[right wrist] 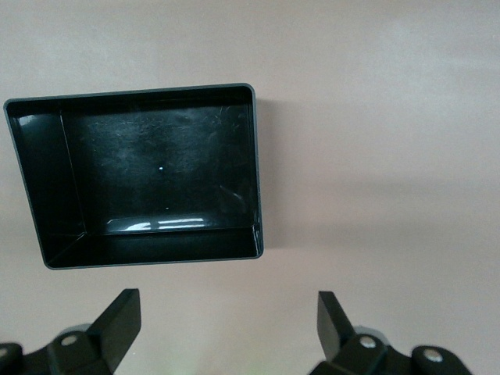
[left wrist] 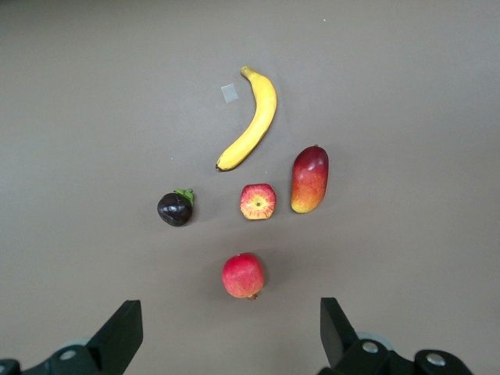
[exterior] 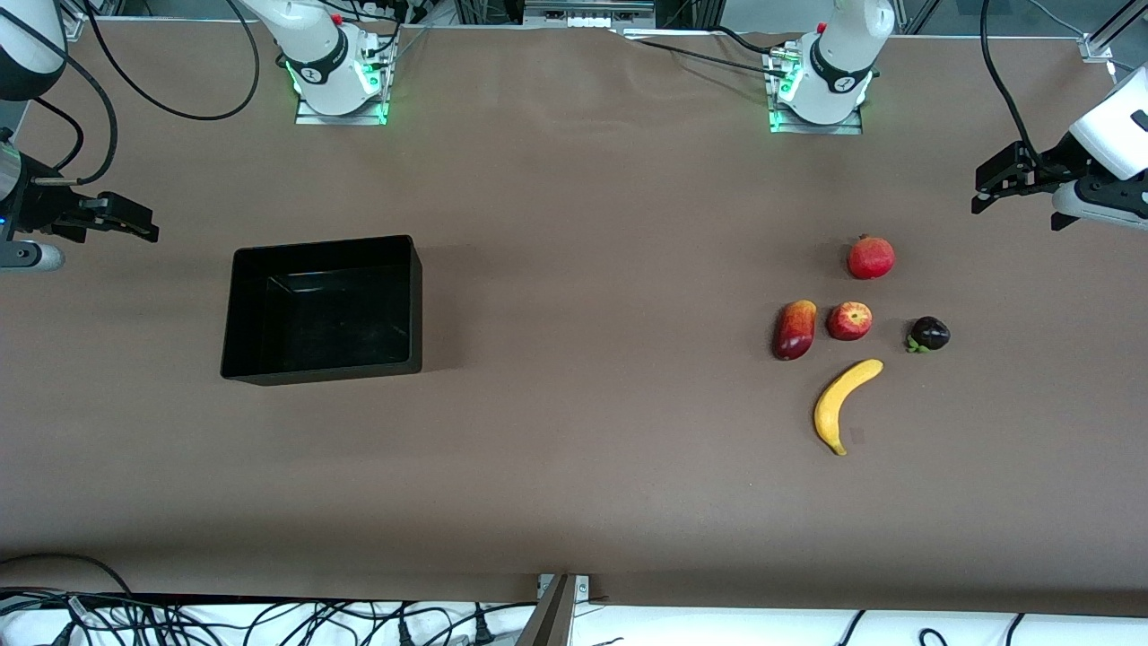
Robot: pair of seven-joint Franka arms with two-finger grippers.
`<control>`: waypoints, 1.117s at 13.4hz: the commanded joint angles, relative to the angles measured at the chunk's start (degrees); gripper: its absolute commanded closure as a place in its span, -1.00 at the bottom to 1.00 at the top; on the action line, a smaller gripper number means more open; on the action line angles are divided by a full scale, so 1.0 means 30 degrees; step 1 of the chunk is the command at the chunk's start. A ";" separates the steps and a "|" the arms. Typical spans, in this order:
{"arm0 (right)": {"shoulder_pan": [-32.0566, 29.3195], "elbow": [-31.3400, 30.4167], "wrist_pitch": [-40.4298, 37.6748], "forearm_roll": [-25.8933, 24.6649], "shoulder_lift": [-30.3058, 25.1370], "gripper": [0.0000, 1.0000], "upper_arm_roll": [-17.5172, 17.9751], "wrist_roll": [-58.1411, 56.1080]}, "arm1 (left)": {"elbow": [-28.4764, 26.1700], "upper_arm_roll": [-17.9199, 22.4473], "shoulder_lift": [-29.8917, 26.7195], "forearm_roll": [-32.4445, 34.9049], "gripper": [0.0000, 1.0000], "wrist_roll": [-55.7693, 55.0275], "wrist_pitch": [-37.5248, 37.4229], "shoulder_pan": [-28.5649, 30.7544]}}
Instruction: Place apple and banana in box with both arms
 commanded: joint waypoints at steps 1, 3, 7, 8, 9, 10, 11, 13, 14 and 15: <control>-0.0191 0.0299 -0.0391 -0.0173 0.0551 -1.00 0.0179 0.0284 | 0.0279 -0.0021 -0.0130 0.0137 -1.00 0.0001 -0.0230 0.0070; -0.0191 0.0240 -0.0013 -0.0521 0.1981 -1.00 0.0150 0.0255 | 0.0279 -0.0021 -0.0130 0.0108 -1.00 0.0001 -0.0230 0.0070; -0.0600 -0.1744 0.3112 -0.0144 0.4185 -1.00 -0.0055 0.0635 | 0.0279 -0.0021 -0.0130 0.0108 -1.00 0.0031 -0.0230 0.0070; -0.0659 -0.2710 0.4633 -0.0086 0.4390 -1.00 -0.0114 0.0722 | 0.0279 -0.0021 -0.0130 0.0108 -1.00 0.0031 -0.0230 0.0070; -0.0689 -0.3734 0.6360 0.0176 0.4508 -1.00 -0.0230 0.0984 | 0.0279 -0.0021 -0.0130 0.0108 -1.00 0.0060 -0.0230 0.0070; -0.0660 -0.4615 0.7682 0.0411 0.4741 -1.00 -0.0261 0.1335 | 0.0250 -0.0021 -0.0130 0.0108 -1.00 0.0060 -0.0288 0.0070; -0.0660 -0.5262 0.8943 0.0442 0.5062 -1.00 -0.0261 0.1600 | 0.0279 -0.0021 -0.0130 0.0108 -1.00 0.0060 -0.0376 0.0070; -0.0660 -0.6202 1.1026 0.0442 0.5707 -0.65 -0.0261 0.1544 | 0.0279 0.0008 -0.0130 0.0108 -1.00 0.0060 -0.0406 0.0070; -0.0660 -0.6351 1.1354 0.0442 0.6000 0.11 -0.0261 0.1486 | 0.0279 0.0008 -0.0130 0.0108 -1.00 0.0060 -0.0406 0.0070; -0.0660 -0.6352 1.1387 0.0442 0.6293 0.48 -0.0261 0.1514 | 0.0279 0.0008 -0.0130 0.0108 -1.00 0.0031 -0.0406 0.0070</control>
